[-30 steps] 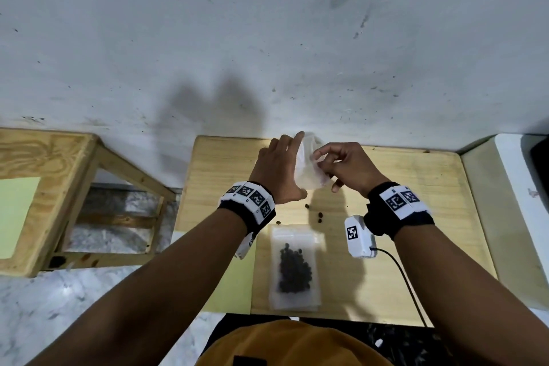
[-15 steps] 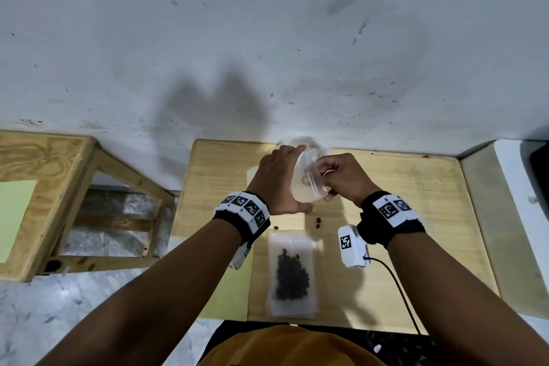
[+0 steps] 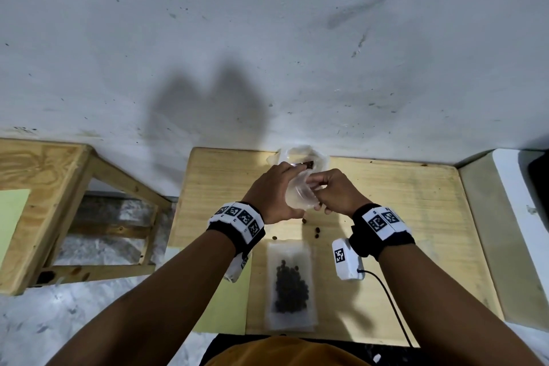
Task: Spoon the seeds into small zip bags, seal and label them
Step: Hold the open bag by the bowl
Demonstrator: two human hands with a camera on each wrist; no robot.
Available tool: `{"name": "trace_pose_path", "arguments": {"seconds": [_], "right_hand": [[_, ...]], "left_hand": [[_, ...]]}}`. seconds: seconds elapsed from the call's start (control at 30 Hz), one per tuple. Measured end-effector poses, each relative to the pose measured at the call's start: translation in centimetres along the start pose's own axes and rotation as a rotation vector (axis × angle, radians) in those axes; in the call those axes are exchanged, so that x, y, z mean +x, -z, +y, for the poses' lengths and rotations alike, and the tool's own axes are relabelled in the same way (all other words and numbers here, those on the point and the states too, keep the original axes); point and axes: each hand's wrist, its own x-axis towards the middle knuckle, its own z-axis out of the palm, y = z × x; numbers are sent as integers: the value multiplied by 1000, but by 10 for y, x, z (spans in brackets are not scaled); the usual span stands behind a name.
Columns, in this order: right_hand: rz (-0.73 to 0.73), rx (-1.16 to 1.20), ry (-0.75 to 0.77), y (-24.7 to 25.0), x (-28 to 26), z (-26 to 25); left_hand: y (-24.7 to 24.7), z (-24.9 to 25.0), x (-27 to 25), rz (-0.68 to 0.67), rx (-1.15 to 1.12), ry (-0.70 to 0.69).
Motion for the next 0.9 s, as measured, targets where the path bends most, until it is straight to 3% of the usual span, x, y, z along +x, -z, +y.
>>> {"name": "trace_pose_path", "arguments": {"seconds": [0.17,0.33,0.5,0.7,0.9], "right_hand": [[-44,82,-25,-3,1,12],[-55,139,-16,-6,6,14],[49,150,-12,1,13,16],[62,98,-36,6,18,16],[-157,159,-65,6,5,5]], "left_hand": [[3,-10,0,-49,-65,149],[-5,-12,1,-157,-23,119],[-7,-13,4,-163,259,98],[-10,-13,5,-129,244,74],[-7,-14,1,-128,218,7]]}}
